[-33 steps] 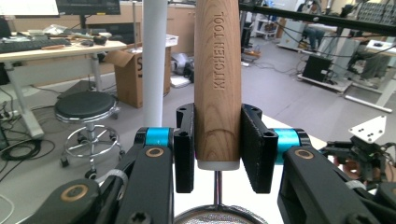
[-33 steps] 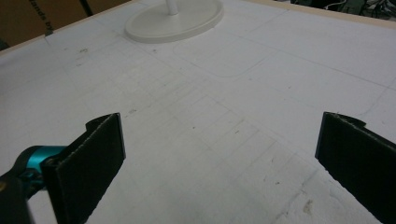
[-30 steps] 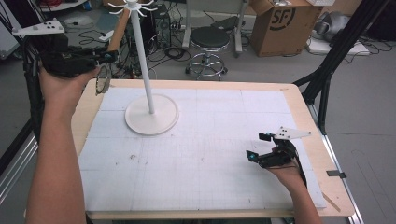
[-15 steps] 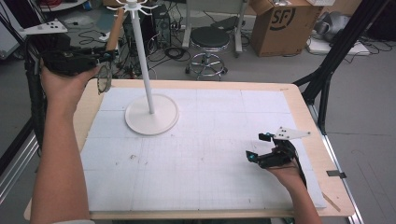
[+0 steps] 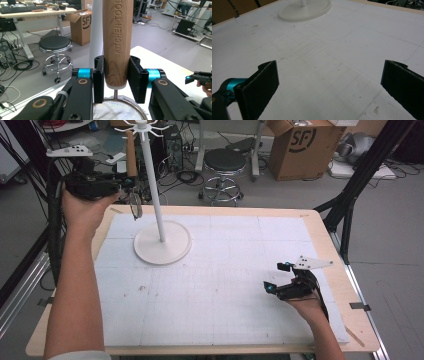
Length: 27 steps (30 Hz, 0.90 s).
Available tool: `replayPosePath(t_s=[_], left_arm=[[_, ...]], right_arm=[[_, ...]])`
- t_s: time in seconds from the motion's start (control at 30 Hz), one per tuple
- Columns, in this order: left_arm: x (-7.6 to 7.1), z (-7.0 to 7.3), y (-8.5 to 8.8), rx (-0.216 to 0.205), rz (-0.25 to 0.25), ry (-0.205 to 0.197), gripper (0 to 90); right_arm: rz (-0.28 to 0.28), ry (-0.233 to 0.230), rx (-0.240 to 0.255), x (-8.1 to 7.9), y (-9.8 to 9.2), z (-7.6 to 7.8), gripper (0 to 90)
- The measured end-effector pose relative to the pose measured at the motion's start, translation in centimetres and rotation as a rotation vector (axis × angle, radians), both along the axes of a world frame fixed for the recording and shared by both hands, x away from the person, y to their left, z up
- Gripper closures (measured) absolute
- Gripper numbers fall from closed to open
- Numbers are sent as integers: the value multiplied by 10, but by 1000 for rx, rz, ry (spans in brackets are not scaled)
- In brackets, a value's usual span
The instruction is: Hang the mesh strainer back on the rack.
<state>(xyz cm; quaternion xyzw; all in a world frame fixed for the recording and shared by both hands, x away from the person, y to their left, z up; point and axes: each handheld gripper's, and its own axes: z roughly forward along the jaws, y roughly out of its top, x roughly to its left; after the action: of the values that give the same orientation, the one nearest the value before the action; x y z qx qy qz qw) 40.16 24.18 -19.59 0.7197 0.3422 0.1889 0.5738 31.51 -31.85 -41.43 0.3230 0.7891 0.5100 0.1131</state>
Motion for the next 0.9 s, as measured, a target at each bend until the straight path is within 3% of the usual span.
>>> replayPosePath(t_s=[0.2, 0.33, 0.47, 0.67, 0.9], left_arm=[[3, -2, -3, 24, 10, 4, 675], [4, -5, -6, 59, 15, 38, 574], [2, -8, -6, 39, 8, 28, 516], [-2, -15, -5, 59, 21, 37, 385], [-13, -25, 2, 54, 35, 34, 311]], right_arm=[[-2, 2, 1, 0, 0, 0, 6], [-1, 0, -2, 0, 0, 0, 6], [-3, 2, 1, 0, 0, 0, 6], [-3, -1, 1, -1, -1, 0, 6], [0, -5, -5, -1, 0, 0, 6]])
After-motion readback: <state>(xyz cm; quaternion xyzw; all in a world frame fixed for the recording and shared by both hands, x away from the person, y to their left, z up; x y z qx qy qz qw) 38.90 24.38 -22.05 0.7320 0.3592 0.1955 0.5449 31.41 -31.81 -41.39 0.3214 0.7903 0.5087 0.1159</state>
